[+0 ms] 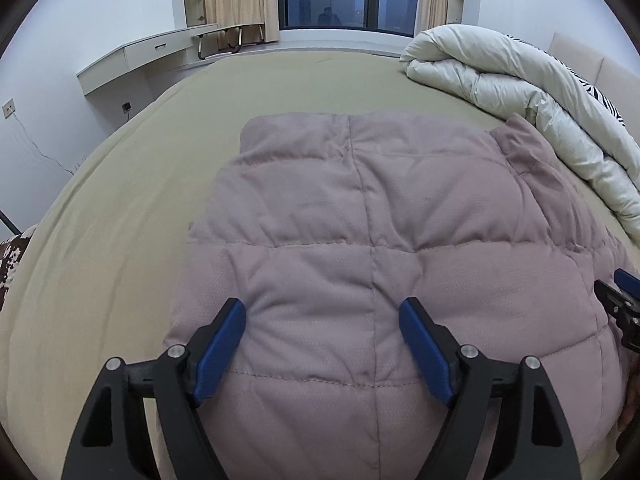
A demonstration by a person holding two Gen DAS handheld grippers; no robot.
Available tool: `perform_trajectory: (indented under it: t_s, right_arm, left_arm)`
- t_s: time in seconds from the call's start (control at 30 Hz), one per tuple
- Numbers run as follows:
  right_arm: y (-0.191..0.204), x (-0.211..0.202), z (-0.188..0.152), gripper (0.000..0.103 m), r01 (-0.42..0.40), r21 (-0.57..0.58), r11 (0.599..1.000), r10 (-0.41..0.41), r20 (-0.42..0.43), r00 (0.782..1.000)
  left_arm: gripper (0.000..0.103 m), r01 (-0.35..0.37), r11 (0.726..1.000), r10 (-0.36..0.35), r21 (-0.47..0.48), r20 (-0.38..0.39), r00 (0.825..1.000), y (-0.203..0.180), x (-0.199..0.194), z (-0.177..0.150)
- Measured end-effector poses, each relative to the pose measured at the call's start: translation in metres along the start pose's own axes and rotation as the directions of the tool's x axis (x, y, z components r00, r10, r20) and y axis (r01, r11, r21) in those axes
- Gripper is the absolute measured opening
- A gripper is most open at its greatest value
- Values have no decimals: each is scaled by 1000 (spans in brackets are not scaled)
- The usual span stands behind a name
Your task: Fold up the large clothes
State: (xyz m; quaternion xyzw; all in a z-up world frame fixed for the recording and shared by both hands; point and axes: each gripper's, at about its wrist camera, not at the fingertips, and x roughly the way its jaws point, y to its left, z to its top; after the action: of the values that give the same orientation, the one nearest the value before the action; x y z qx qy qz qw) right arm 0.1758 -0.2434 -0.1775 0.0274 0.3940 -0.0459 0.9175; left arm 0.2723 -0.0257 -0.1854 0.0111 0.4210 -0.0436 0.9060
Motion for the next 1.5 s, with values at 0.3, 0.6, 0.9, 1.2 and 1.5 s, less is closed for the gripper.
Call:
perform_trajectory:
  t_s: [0.3, 0.6, 0.9, 1.2, 1.5]
  right_arm:
    - [-1, 2, 1, 103, 4, -6, 1000, -4, -25, 1000]
    - [-109, -57, 18, 103, -174, 271, 947, 172, 31, 985]
    - [-163, 21, -10, 103, -337, 511, 790, 455, -123, 882]
    - [-132, 73, 12, 103, -431, 465, 773, 573, -221, 789]
    - [-102, 83, 37, 81, -351, 332, 875, 447, -281, 849]
  left_arm:
    - [86, 67, 996, -69, -51, -44, 997, 16, -8, 7]
    - [94, 164, 949, -177, -268, -25, 984, 131, -43, -6]
    - [93, 392, 808, -495, -440, -147, 856, 138, 27, -10]
    - [77, 452, 755, -596, -475, -211, 774, 114, 71, 19]
    - [44, 425, 819, -535, -386, -242, 810, 92, 61, 33]
